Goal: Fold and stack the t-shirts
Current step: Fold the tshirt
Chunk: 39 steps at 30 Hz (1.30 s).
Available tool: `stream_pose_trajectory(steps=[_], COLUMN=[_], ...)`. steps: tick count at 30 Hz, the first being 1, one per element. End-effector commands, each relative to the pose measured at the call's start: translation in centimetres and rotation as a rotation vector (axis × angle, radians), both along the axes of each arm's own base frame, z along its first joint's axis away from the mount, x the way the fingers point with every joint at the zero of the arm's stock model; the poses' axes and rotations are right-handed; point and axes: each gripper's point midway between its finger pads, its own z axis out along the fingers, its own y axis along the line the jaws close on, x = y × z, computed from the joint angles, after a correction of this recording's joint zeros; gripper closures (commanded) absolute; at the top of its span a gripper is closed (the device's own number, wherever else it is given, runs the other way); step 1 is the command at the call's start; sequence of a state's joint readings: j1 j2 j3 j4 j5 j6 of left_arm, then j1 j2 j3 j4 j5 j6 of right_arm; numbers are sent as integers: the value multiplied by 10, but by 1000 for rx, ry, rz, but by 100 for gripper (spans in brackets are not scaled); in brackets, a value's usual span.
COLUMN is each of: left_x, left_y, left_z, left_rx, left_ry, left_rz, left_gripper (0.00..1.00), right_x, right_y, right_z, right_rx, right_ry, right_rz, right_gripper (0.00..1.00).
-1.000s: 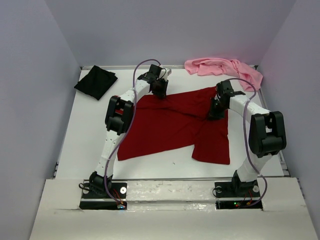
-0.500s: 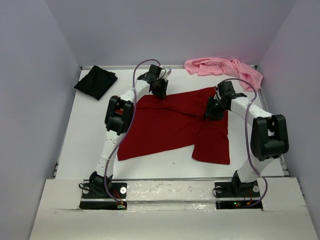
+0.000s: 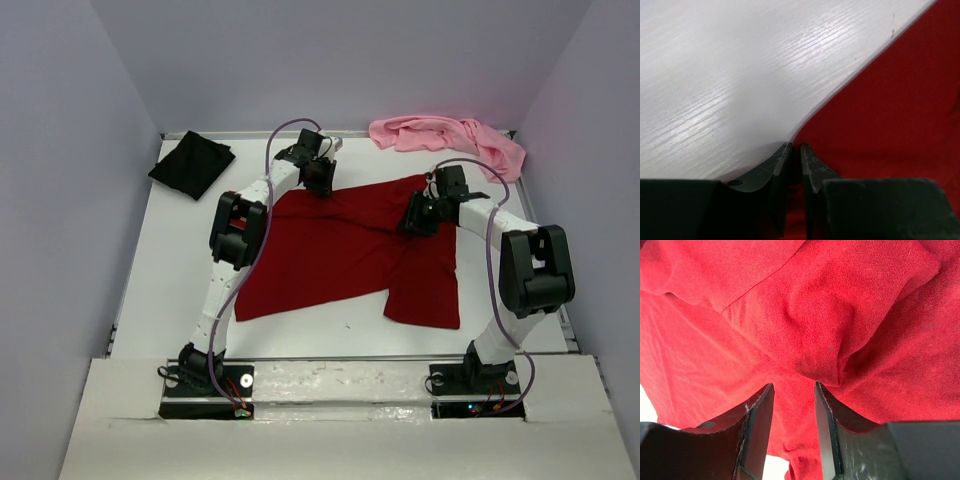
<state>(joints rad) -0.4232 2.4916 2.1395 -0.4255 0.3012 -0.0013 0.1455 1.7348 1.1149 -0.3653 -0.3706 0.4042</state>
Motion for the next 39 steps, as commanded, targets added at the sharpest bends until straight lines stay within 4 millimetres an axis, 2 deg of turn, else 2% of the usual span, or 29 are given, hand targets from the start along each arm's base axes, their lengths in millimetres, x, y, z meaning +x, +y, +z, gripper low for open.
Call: stream_pose_trajectory(steps=[1, 13, 19, 22, 23, 24, 31, 35, 39], left_x=[-24, -24, -24, -24, -24, -23, -23, -23, -23], left_y=[30, 31, 30, 30, 30, 30, 31, 31, 31], left_z=[-24, -26, -25, -25, -26, -25, -26, -26, -26], left_rx=[102, 106, 105, 105, 106, 105, 109, 108, 109], left_ry=[113, 116, 113, 113, 115, 112, 113, 113, 115], left_rz=[26, 28, 26, 26, 28, 28, 28, 30, 29], left_gripper=[72, 72, 72, 72, 72, 72, 72, 72, 72], right_x=[9, 0, 0, 2, 3, 4, 9, 10, 10], right_y=[1, -25, -28, -26, -24, -22, -18, -17, -17], right_z=[5, -1, -7, -15, -15, -16, -21, -20, -19], right_rx=[2, -145, -160, -152, -141, -135, -117, -110, -106], right_ry=[-48, -27, -16, -3, -2, -1, 2, -3, -4], right_rz=[-1, -44, -48, -45, -44, -41, -37, -35, -37], right_gripper=[55, 55, 55, 65, 72, 73, 72, 75, 92])
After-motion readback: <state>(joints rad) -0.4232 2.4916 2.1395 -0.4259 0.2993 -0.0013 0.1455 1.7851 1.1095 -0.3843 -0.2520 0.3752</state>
